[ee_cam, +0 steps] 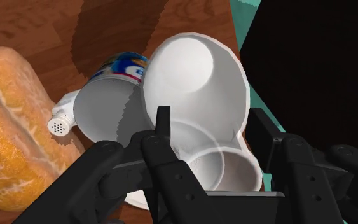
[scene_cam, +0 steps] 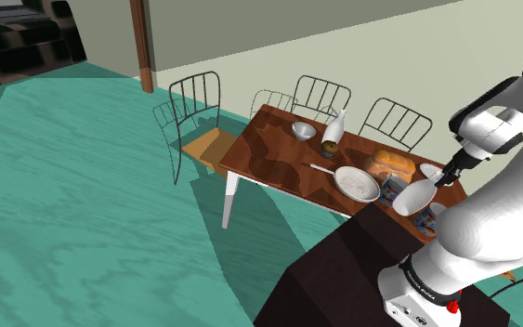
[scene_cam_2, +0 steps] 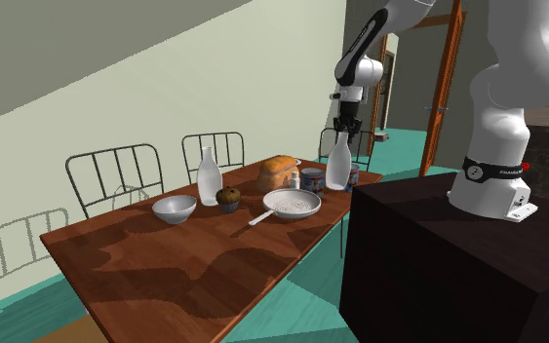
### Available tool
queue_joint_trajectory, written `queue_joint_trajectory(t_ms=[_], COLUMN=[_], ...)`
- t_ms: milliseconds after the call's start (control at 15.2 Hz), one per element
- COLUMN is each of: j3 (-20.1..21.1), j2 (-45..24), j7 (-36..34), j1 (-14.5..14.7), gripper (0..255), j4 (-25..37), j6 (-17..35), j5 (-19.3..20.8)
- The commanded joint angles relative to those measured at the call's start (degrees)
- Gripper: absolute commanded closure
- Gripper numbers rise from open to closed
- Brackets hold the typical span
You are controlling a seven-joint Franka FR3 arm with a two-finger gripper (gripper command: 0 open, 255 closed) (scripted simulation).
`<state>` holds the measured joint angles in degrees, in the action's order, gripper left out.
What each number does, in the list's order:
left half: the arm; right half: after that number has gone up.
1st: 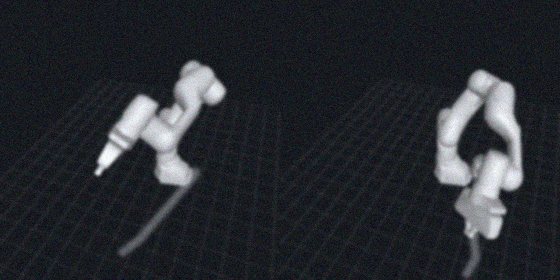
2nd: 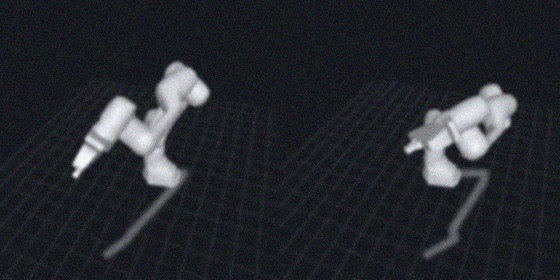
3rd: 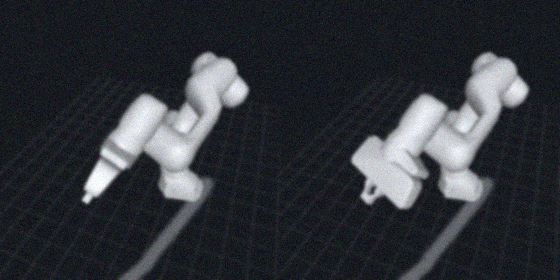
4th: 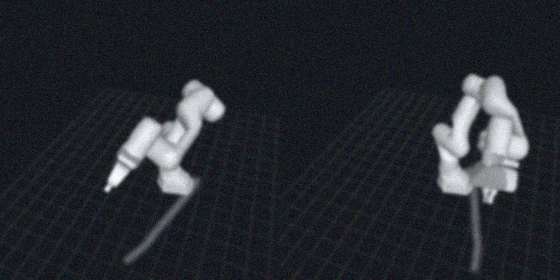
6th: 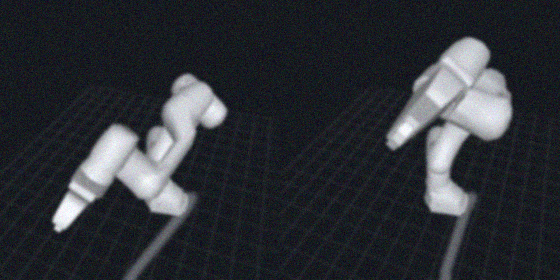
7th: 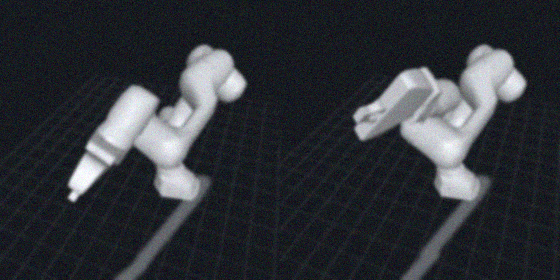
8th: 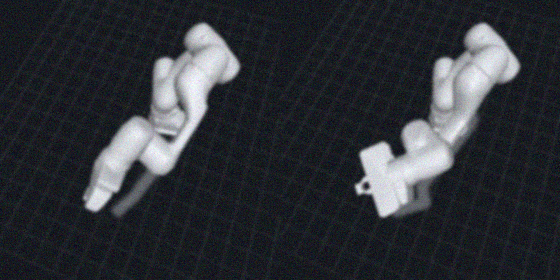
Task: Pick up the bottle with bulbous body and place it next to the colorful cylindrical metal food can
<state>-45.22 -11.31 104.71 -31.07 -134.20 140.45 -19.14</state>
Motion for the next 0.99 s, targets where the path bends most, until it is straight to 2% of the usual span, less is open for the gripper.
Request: queue_joint_trajectory(t_ms=[0, 396, 924], j3=[0.95, 4.82, 4.85], j2=[-1.64, -6.94, -6.93], j7=[1.71, 6.7, 6.68], j1=[-0.76, -3.68, -3.72], gripper=[255, 255, 255], j4=[-0.22, 0.01, 0.01], j6=[1.23, 4.5, 4.51], j5=[-2.27, -9.15, -9.13])
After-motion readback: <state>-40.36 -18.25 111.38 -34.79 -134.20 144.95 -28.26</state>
